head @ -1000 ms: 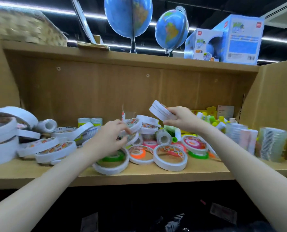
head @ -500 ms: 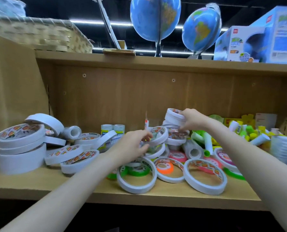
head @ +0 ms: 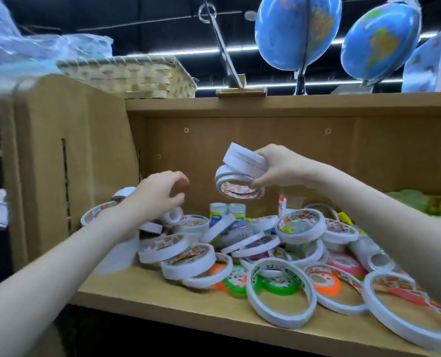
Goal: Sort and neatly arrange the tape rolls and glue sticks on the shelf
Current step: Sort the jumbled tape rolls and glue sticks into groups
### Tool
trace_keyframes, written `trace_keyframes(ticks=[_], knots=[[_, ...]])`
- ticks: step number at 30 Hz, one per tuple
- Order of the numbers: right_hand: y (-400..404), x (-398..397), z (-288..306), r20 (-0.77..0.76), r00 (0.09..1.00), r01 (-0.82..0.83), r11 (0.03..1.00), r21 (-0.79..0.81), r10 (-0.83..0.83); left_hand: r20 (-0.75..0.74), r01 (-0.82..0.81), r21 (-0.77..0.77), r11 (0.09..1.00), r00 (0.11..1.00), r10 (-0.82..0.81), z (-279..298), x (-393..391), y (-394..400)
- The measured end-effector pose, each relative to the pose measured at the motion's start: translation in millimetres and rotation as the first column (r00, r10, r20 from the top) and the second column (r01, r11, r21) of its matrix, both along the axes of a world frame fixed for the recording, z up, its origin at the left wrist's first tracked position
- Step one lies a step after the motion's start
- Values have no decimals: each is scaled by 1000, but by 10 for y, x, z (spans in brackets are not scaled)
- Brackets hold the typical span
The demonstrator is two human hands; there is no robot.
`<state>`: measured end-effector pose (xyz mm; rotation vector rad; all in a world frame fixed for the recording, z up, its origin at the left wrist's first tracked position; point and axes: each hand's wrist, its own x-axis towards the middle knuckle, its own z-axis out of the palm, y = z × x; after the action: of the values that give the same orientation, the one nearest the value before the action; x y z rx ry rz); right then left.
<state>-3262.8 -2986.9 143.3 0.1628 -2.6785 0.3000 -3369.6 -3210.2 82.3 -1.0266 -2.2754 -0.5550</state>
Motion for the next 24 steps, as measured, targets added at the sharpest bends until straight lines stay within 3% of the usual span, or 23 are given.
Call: trace_keyframes(ticks=[2, 4, 7, 9, 12, 16, 21, 24], knots=[[-183, -272, -54, 33, 999, -29, 998, 56, 27, 44, -79, -113, 990, 995, 84, 77, -165, -185], [-286, -464, -104, 38, 998, -52, 993, 101, 48, 26, -108, -328, 939, 992, 123, 98, -298, -232], [-269, -644, -142, 27, 999, -40, 990, 132, 37, -101, -153, -636, 757, 988, 115, -7, -445, -96], [-206, -702, -152, 35, 999, -29, 992, 123, 25, -193, -230, -713, 662, 973, 130, -88, -515, 12], [-125, -765, -169, 65, 998, -12, 995, 103, 5, -304, -332, -683, 651, 939, 161, -144, -565, 143], [-97, -844, -164, 81, 996, -37, 998, -57, 42, -264, -361, -599, 715, 932, 249, 6, -664, 156], [-155, -953, -149, 36, 991, -119, 967, -223, 130, -64, -334, -280, 900, 942, 330, 318, -916, -170], [-257, -1100, -199, 7, 992, -122, 981, -153, 125, -33, -330, -38, 943, 944, 329, 347, -961, -278]])
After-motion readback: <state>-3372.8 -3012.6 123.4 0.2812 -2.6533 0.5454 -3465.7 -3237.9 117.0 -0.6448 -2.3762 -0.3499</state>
